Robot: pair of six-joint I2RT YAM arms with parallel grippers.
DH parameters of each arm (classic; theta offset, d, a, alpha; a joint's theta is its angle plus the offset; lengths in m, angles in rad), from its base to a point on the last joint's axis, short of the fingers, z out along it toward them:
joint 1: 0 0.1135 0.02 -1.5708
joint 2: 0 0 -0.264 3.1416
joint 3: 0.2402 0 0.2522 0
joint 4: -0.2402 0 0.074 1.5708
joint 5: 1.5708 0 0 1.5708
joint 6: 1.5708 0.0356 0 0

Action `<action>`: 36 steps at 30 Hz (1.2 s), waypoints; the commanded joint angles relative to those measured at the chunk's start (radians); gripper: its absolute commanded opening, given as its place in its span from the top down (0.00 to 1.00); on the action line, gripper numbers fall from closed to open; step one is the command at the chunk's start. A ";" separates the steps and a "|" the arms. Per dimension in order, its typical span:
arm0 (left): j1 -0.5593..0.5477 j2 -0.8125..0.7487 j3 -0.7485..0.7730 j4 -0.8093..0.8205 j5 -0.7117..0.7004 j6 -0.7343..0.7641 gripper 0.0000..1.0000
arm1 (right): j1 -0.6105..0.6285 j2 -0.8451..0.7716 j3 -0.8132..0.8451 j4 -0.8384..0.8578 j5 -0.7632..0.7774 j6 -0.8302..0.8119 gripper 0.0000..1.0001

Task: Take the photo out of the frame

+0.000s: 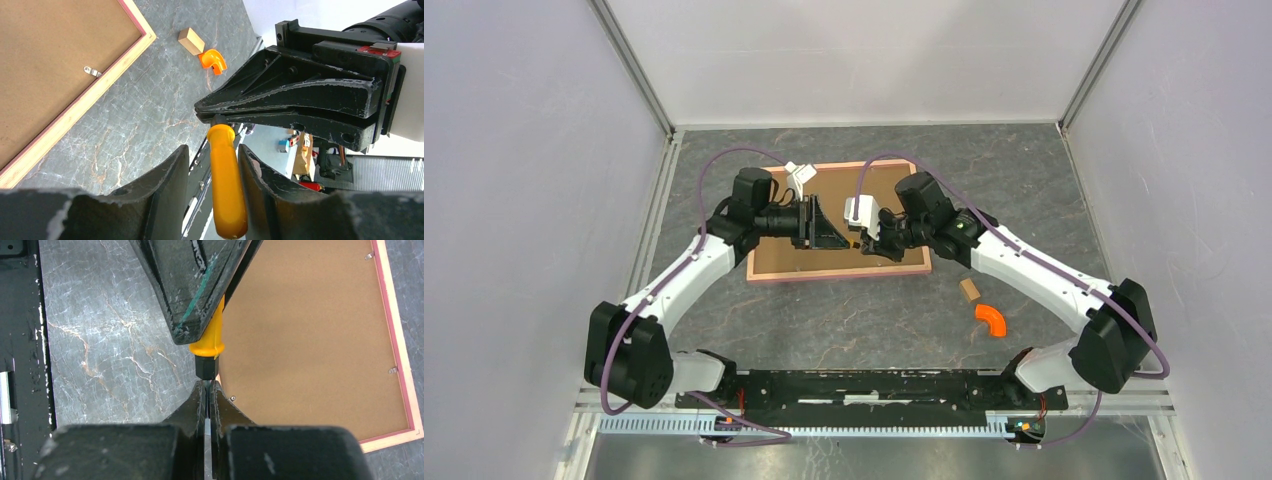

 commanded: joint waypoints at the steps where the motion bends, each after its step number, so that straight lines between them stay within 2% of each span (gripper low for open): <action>1: 0.008 -0.027 -0.014 0.068 0.041 -0.059 0.53 | 0.000 -0.023 -0.006 0.002 -0.021 -0.017 1.00; 4: 0.007 -0.030 -0.020 0.077 0.041 -0.068 0.56 | 0.001 -0.018 -0.007 0.004 -0.013 -0.017 1.00; 8: 0.008 -0.032 -0.034 0.088 0.044 -0.073 0.64 | 0.002 -0.017 -0.003 0.010 -0.016 -0.011 1.00; 13: 0.007 -0.039 -0.050 0.131 0.062 -0.100 0.81 | 0.002 -0.018 -0.004 0.011 -0.024 -0.013 1.00; 14: 0.008 -0.043 -0.052 0.137 0.060 -0.101 0.86 | 0.002 -0.018 -0.004 0.011 -0.024 -0.014 0.97; 15: 0.012 -0.047 -0.052 0.134 0.051 -0.096 0.93 | 0.003 -0.017 -0.001 0.011 -0.024 -0.013 0.83; 16: 0.018 -0.051 -0.049 0.123 0.043 -0.087 0.97 | 0.001 -0.017 -0.002 0.011 -0.014 -0.015 0.58; 17: 0.028 -0.053 -0.040 0.097 0.032 -0.059 0.98 | 0.001 -0.018 -0.004 0.013 0.007 -0.016 0.39; 18: 0.038 -0.053 -0.018 0.034 0.005 -0.015 0.98 | -0.002 -0.018 -0.008 0.016 0.030 -0.021 0.28; 19: 0.046 -0.053 0.008 -0.033 -0.032 0.050 0.98 | -0.011 -0.018 -0.015 0.020 0.038 -0.029 0.21; 24: 0.073 -0.041 0.190 -0.412 -0.308 0.423 0.98 | -0.031 0.003 -0.059 0.033 0.058 -0.082 0.16; 28: 0.073 -0.015 0.332 -0.612 -0.641 0.660 0.98 | -0.030 0.065 -0.068 0.038 0.080 -0.127 0.16; 32: 0.075 0.003 0.383 -0.674 -0.858 0.872 0.98 | -0.018 0.155 -0.052 0.062 0.099 -0.142 0.18; 36: 0.076 0.033 0.423 -0.690 -0.982 1.009 0.98 | -0.005 0.230 -0.031 0.110 0.118 -0.136 0.20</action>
